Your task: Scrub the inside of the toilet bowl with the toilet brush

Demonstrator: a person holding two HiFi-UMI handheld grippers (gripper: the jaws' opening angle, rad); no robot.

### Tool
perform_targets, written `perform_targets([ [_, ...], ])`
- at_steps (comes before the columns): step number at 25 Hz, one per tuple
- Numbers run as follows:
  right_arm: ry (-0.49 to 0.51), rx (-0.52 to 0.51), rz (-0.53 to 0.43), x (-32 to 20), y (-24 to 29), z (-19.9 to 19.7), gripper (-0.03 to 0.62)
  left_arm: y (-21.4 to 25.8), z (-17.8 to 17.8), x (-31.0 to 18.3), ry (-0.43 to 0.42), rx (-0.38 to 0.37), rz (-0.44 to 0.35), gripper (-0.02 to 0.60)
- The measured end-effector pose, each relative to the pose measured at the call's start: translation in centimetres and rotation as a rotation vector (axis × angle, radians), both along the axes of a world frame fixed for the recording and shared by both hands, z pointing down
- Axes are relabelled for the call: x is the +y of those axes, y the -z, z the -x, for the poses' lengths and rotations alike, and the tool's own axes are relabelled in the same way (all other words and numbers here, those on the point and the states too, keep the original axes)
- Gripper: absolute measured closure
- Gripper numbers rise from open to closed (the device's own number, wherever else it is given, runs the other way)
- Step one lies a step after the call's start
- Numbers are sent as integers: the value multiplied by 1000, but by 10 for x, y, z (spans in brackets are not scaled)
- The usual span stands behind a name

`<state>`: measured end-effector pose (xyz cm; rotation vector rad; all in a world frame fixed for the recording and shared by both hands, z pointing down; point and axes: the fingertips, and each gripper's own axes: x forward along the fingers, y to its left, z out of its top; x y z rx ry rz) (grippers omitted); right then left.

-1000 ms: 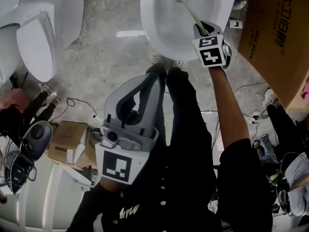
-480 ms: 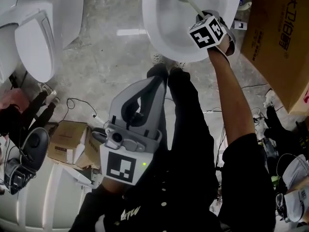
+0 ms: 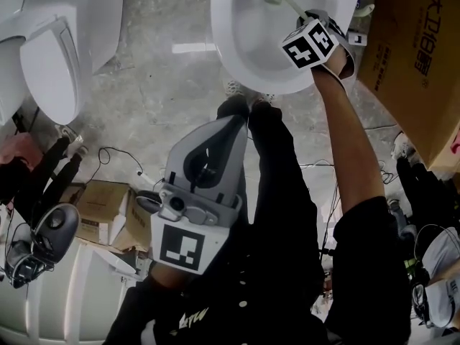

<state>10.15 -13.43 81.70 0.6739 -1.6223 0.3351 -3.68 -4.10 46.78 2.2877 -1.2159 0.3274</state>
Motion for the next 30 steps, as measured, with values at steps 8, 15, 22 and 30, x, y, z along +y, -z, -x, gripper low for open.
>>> perform_targets([
  [8, 93, 130, -31, -21, 13, -43, 510, 2, -7, -1, -15, 8, 2, 553],
  [15, 248, 288, -48, -31, 25, -67, 510, 3, -15, -1, -47, 13, 8, 552],
  [22, 479, 475, -6, -48, 40, -85, 511, 13, -19, -4, -48, 19, 1, 552],
  [30, 761, 632, 101, -47, 43, -101, 513, 22, -14, -17, -31, 30, 0, 552],
])
